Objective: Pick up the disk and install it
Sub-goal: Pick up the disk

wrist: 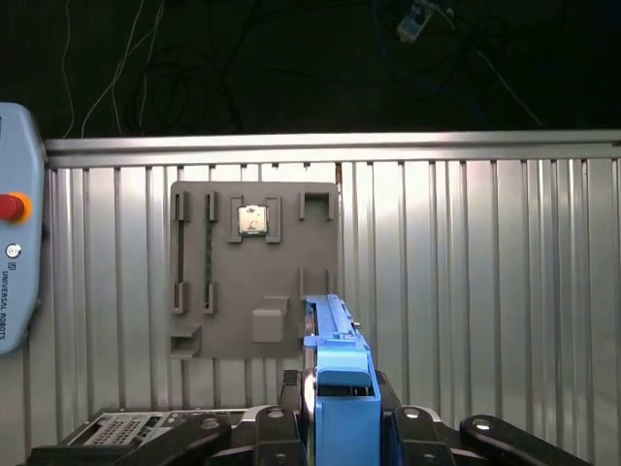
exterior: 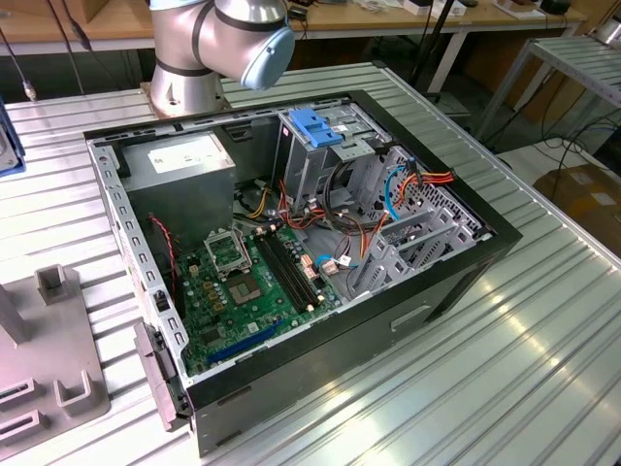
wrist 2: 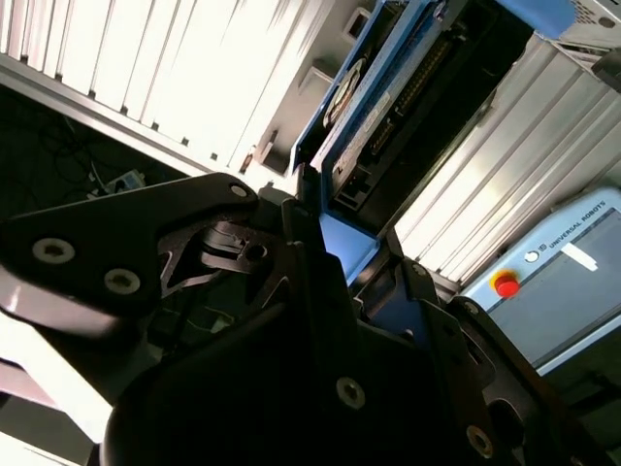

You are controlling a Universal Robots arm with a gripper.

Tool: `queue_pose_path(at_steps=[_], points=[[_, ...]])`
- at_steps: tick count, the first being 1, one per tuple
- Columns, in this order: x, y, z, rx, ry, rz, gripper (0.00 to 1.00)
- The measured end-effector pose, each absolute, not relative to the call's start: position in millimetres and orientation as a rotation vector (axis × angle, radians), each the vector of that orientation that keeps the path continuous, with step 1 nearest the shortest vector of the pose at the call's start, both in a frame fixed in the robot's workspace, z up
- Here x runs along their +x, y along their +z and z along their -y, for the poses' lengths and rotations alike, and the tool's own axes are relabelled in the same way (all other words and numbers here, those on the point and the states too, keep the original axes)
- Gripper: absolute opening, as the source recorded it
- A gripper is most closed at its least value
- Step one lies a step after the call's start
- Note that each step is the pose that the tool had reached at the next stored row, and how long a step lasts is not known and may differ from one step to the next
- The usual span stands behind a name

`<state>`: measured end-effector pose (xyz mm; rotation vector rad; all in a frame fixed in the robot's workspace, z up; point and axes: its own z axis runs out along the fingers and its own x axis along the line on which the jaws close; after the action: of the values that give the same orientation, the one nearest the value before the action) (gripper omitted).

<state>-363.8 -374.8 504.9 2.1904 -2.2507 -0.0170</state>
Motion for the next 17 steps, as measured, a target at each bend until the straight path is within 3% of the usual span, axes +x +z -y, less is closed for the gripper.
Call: queue_pose_path(at_steps=[17], points=[[-331, 503, 375, 2.19, -0.017, 2.251, 0.37]])
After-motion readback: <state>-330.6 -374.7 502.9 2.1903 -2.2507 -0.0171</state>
